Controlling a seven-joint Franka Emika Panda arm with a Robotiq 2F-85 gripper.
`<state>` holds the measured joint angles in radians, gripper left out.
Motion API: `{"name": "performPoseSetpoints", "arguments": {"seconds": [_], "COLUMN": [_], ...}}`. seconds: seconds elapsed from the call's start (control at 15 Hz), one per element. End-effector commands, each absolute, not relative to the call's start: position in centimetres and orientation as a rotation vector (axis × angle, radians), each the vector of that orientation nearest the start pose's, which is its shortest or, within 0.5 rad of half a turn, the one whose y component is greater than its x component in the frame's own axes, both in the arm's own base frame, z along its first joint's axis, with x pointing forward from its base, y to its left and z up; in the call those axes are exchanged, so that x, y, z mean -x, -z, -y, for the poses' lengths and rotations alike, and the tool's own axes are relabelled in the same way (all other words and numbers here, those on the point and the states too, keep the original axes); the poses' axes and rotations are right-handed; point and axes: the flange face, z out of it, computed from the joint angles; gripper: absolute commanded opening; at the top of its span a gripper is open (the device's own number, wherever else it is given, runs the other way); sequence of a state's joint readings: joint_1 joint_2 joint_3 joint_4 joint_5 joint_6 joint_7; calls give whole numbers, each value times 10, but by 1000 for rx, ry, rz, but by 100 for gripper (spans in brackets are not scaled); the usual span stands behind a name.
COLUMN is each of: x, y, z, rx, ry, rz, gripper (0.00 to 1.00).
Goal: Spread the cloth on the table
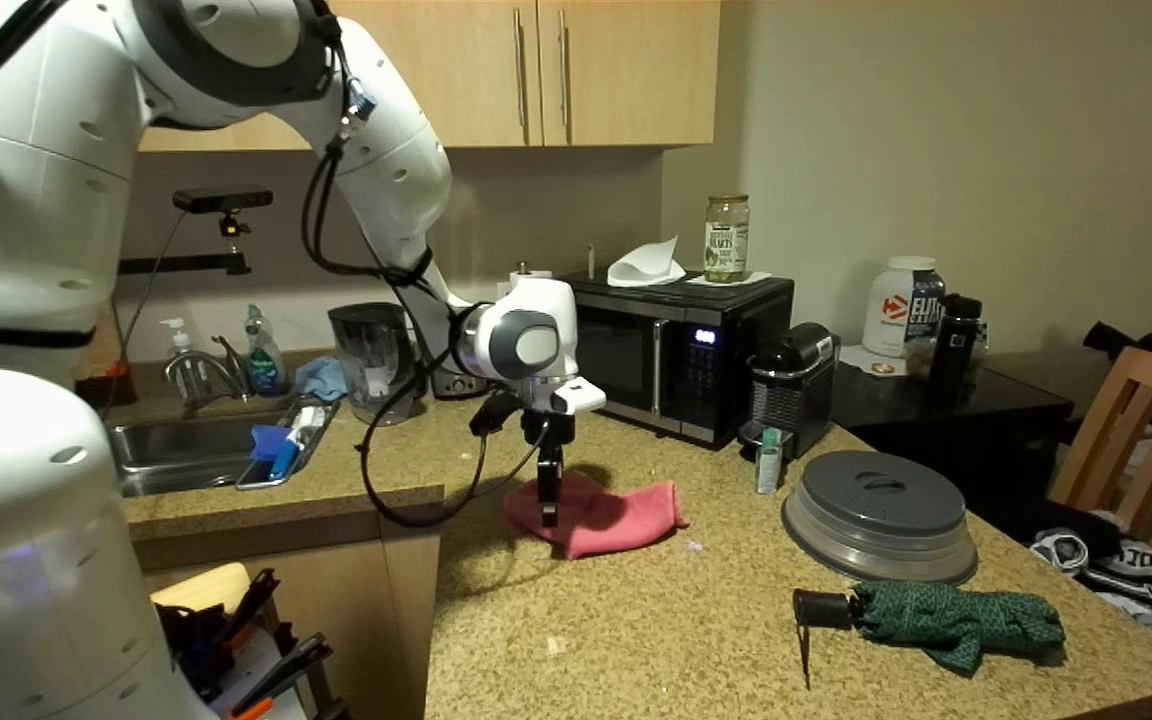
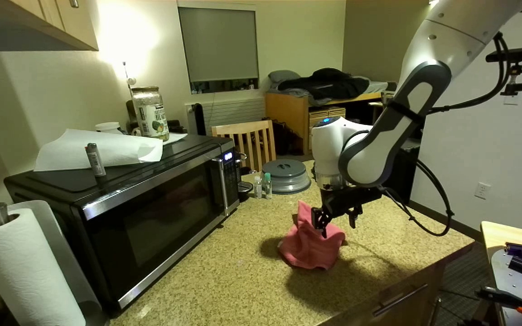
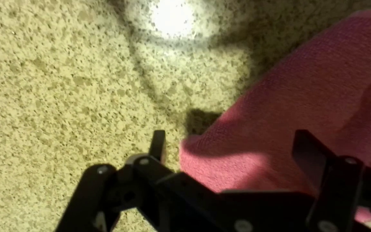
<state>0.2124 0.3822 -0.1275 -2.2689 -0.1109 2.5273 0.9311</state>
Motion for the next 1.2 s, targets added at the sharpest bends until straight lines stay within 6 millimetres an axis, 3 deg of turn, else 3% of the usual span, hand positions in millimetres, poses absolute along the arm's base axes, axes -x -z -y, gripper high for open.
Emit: {"name": "performPoseSetpoints", "arguments": {"seconds": [0.0, 0.53, 1.13], "x": [-532, -525, -521], "y": [-183, -176, -144], "z": [-43, -35, -21], "rx": [3061, 3056, 3060], "ry": [48, 25, -7], "rz": [-1167, -1184, -1231], "gripper": [100, 100, 100]}}
